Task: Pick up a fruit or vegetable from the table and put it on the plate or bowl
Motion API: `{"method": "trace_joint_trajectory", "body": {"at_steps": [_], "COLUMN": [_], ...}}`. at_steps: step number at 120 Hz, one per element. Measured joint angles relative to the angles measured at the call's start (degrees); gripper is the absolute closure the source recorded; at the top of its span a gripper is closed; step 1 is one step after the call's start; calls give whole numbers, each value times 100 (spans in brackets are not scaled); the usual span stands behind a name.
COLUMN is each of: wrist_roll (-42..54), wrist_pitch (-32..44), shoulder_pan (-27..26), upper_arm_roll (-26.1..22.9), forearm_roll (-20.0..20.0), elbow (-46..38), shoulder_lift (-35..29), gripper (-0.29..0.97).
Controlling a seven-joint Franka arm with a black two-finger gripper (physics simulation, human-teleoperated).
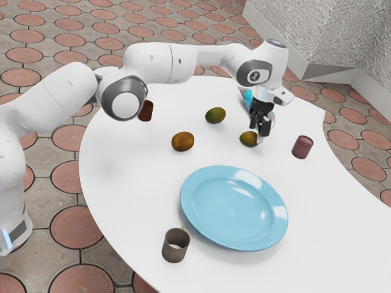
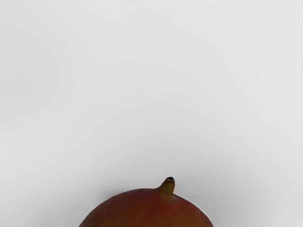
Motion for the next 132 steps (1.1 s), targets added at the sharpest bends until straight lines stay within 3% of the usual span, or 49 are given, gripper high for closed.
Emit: {"method": "trace_joint_trajectory", "body": {"at_steps": [132], "wrist_roll": [14], "wrist_pitch": [209], "shoulder_pan": [116], "upper_arm_roll": [7], "forearm_roll": [-91], "elbow": [-474], "shoulder_lift": [-56], "gripper": [2]}}
